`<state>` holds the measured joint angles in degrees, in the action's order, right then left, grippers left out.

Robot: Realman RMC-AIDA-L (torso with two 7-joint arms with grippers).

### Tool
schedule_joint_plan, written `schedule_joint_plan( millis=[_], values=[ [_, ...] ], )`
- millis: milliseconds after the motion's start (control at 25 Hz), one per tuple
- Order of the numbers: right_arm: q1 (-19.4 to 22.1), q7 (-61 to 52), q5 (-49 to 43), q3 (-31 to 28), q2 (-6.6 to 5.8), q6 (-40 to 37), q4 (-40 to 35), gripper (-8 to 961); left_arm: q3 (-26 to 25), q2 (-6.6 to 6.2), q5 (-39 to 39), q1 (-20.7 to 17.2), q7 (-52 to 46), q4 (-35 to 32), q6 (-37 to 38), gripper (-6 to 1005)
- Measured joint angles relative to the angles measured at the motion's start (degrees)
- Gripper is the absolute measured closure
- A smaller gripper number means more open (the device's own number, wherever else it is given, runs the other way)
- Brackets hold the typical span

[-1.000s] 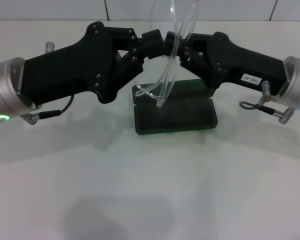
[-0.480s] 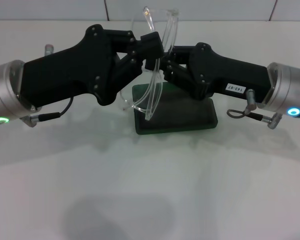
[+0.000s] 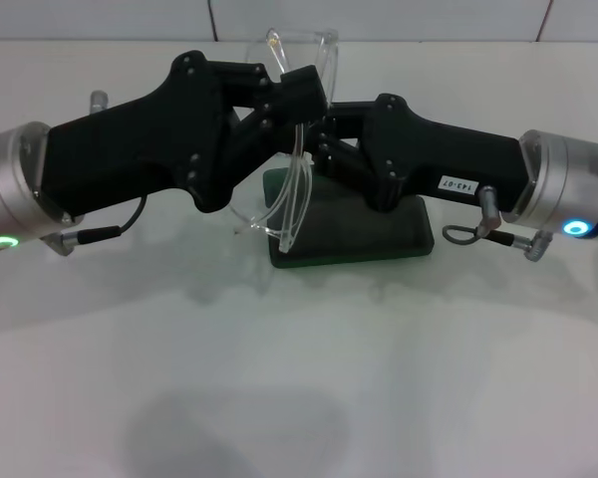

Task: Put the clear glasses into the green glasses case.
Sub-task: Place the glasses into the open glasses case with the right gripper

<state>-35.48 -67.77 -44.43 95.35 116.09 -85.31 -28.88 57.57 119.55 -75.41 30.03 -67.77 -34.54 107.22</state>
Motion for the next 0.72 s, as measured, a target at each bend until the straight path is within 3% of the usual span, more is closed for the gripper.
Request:
schedule_joint_plan(
  millis=[720],
  values=[
    [-0.18, 0.00, 0.08, 1.37, 0.09, 0.18, -1.53, 848, -0.10, -0.10, 0.19, 0.03, 0.87, 1.41, 0.00, 944]
  ],
)
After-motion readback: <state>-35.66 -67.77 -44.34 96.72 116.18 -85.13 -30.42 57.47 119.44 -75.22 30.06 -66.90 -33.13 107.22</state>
